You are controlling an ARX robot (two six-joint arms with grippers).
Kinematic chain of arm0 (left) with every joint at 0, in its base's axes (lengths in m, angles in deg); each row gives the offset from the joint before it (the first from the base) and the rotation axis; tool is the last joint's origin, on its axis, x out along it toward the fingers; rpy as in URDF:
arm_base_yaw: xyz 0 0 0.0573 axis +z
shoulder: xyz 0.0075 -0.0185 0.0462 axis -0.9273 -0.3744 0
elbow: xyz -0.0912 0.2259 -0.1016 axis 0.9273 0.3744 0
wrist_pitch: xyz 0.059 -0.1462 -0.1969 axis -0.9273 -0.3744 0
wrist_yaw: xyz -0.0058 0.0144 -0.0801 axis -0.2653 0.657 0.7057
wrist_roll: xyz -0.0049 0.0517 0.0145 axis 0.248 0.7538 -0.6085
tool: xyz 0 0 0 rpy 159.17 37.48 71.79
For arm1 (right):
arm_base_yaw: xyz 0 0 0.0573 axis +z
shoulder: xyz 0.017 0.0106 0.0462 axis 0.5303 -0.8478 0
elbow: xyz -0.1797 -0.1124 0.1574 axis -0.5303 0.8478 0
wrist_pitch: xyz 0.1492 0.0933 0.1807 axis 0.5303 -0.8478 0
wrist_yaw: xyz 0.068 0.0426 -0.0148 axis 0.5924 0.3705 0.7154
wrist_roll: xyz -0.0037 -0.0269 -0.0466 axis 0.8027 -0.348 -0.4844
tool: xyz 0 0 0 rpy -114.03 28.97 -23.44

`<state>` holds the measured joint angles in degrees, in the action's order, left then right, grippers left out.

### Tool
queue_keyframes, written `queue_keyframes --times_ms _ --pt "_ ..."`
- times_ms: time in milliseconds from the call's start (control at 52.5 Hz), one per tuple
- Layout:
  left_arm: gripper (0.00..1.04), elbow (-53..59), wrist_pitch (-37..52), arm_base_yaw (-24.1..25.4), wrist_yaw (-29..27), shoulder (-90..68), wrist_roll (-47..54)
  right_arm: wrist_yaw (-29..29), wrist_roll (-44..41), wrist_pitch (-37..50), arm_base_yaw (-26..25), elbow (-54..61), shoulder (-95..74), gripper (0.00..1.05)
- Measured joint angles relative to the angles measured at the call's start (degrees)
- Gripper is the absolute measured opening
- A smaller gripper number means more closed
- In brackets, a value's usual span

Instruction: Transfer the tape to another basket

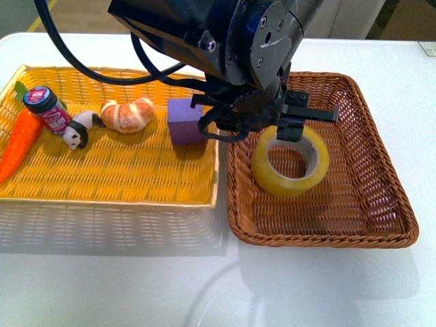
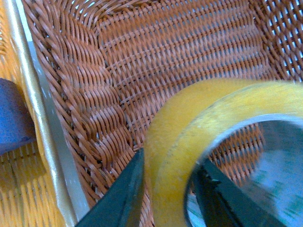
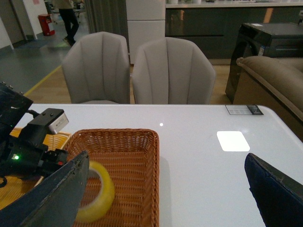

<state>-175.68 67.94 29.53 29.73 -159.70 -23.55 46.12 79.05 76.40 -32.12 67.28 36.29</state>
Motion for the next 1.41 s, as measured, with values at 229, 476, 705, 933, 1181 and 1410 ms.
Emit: queue_keyframes --times_ms 229,476,705,933,1181,1410 --pt "0.84 5.84 5.09 0.17 0.37 3.21 -1.07 -0.02 0.0 0.0 0.0 0.0 0.0 0.96" --pt "0.96 21.92 15.85 3.85 1.53 17.7 -3.3 -0.02 0.0 0.0 0.0 0.0 0.0 0.96" --pt "0.96 39.19 23.96 10.54 3.15 35.26 -4.81 0.0 0.0 0.0 0.0 0.0 0.0 0.96" --pt "0.77 60.87 54.14 17.68 -12.48 46.16 5.97 0.15 -0.02 0.0 0.0 0.0 0.02 0.96" --pt "0.36 77.2 65.88 27.85 -9.14 62.27 15.15 0.17 0.0 0.0 0.0 0.0 0.04 0.96" --pt "0.02 82.12 59.76 30.97 -5.7 72.7 16.28 0.04 0.0 -0.02 0.0 0.0 0.04 0.96"
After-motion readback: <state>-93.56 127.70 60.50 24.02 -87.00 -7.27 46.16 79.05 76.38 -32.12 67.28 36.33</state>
